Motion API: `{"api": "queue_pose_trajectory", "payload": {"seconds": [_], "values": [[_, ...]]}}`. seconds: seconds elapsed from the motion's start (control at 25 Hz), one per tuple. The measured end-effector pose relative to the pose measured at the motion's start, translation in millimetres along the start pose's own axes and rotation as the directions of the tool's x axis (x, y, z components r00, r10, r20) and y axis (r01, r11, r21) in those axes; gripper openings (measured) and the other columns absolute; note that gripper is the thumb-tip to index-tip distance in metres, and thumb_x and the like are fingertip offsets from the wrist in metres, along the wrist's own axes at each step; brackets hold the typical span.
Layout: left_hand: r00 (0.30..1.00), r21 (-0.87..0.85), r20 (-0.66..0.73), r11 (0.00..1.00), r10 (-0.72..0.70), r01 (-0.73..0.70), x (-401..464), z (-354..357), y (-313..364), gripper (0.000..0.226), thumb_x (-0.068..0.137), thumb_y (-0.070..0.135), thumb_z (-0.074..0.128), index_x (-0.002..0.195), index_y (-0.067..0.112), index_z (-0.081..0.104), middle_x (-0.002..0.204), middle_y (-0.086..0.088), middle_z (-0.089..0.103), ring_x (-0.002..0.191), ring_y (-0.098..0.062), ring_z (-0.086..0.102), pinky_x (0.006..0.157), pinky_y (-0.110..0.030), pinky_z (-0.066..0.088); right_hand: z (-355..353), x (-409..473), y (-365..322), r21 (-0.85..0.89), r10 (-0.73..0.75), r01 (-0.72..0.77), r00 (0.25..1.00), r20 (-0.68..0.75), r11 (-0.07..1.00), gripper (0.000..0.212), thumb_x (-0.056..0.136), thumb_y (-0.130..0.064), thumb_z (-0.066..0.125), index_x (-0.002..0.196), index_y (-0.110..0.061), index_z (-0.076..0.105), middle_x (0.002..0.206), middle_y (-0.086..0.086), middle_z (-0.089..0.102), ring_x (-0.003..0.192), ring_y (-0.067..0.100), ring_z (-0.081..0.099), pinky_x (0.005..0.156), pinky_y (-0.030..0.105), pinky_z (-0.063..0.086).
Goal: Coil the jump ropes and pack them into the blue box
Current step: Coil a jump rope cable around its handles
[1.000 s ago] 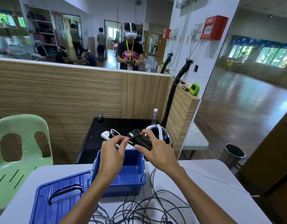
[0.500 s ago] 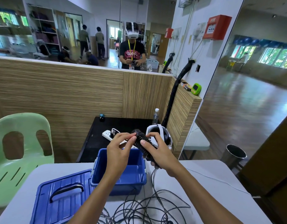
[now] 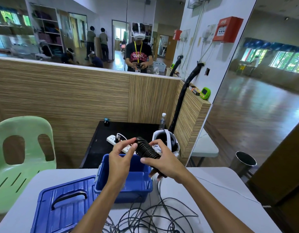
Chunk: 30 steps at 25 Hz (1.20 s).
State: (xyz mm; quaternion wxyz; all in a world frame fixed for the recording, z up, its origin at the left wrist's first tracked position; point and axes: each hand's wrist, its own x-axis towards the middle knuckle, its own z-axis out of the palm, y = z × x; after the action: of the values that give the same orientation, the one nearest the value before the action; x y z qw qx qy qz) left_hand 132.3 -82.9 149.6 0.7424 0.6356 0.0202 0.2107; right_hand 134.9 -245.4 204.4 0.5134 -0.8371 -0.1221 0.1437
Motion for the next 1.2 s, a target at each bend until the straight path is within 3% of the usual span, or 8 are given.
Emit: {"api": "queue_pose_trajectory", "payload": {"seconds": [0.16,0.32,0.48,0.76,0.88,1.0,1.08,1.2], "values": [[0.991,-0.138,0.115,0.987,-0.068,0.084,7,3,8,0.012,0.088,0.013,0.067,0.097,0.012,0.074,0.113,-0.001,0.070,0.112,-0.024,0.063,0.087,-0.044,0.055,6,0,2,-0.121,-0.075,0.077,0.997,0.015,0.990,0.042,0.090,-0.033,0.070,0.123,-0.035,0.045,0.103,0.005,0.064,0.064,0.021,0.072,0.052,0.033,0.057],[0.953,0.240,0.131,0.924,0.275,-0.299,6,-2,18,0.017,0.085,0.006,0.069,0.095,0.019,0.074,0.097,0.009,0.072,0.096,-0.007,0.068,0.078,-0.020,0.055,4,5,5,-0.146,-0.121,0.099,0.982,-0.145,0.984,0.040,0.093,-0.033,0.065,0.128,-0.031,0.044,0.095,0.004,0.064,0.060,0.010,0.066,0.049,0.029,0.053],[0.952,0.363,0.192,0.883,0.240,-0.296,2,-8,9,0.015,0.088,0.013,0.067,0.097,0.024,0.071,0.085,0.011,0.071,0.078,-0.009,0.070,0.072,-0.036,0.059,-10,11,3,-0.248,-0.223,0.176,0.959,-0.175,0.953,0.045,0.091,-0.040,0.064,0.131,-0.038,0.044,0.100,-0.002,0.065,0.077,0.020,0.069,0.069,0.043,0.060],[0.884,0.391,0.108,0.798,0.454,-0.458,-9,1,41,0.016,0.098,0.024,0.049,0.108,0.020,0.061,0.109,0.005,0.051,0.095,-0.016,0.057,0.079,-0.025,0.048,0,3,11,-0.422,-0.296,0.222,0.948,-0.119,0.879,0.027,0.095,-0.038,0.059,0.118,-0.037,0.044,0.093,-0.011,0.062,0.080,0.004,0.058,0.070,0.016,0.047],[0.994,0.172,0.096,0.983,0.052,-0.068,7,8,71,0.038,0.101,0.041,0.042,0.097,0.016,0.070,0.098,0.000,0.065,0.091,-0.015,0.060,0.083,-0.035,0.052,5,6,15,-0.630,-0.348,0.203,0.931,-0.114,0.750,0.041,0.095,-0.043,0.057,0.131,-0.039,0.038,0.100,-0.001,0.062,0.082,0.018,0.060,0.069,0.035,0.053],[0.782,0.219,0.389,0.873,-0.487,0.435,27,-4,87,0.046,0.082,0.055,0.065,0.095,0.010,0.068,0.089,-0.003,0.065,0.082,-0.016,0.061,0.084,-0.041,0.056,3,7,18,-0.779,-0.370,0.148,0.922,-0.114,0.609,0.051,0.098,-0.047,0.050,0.144,-0.039,0.029,0.109,0.002,0.057,0.091,0.027,0.061,0.068,0.036,0.049],[0.628,0.352,0.531,0.823,-0.568,0.446,28,-13,82,0.044,0.076,0.043,0.076,0.101,0.008,0.066,0.091,-0.007,0.068,0.082,-0.020,0.067,0.083,-0.041,0.057,-3,7,21,-0.840,-0.376,0.121,0.921,-0.104,0.528,0.056,0.099,-0.047,0.048,0.149,-0.039,0.025,0.115,0.003,0.054,0.092,0.028,0.062,0.065,0.034,0.045],[0.616,0.415,0.506,0.797,-0.604,0.439,23,-11,74,0.024,0.090,0.017,0.067,0.109,0.005,0.060,0.096,-0.014,0.073,0.087,-0.026,0.071,0.079,-0.039,0.059,-5,7,26,-0.887,-0.402,0.117,0.912,-0.082,0.447,0.059,0.098,-0.047,0.049,0.151,-0.038,0.024,0.118,0.005,0.053,0.091,0.028,0.063,0.063,0.034,0.046]]}}
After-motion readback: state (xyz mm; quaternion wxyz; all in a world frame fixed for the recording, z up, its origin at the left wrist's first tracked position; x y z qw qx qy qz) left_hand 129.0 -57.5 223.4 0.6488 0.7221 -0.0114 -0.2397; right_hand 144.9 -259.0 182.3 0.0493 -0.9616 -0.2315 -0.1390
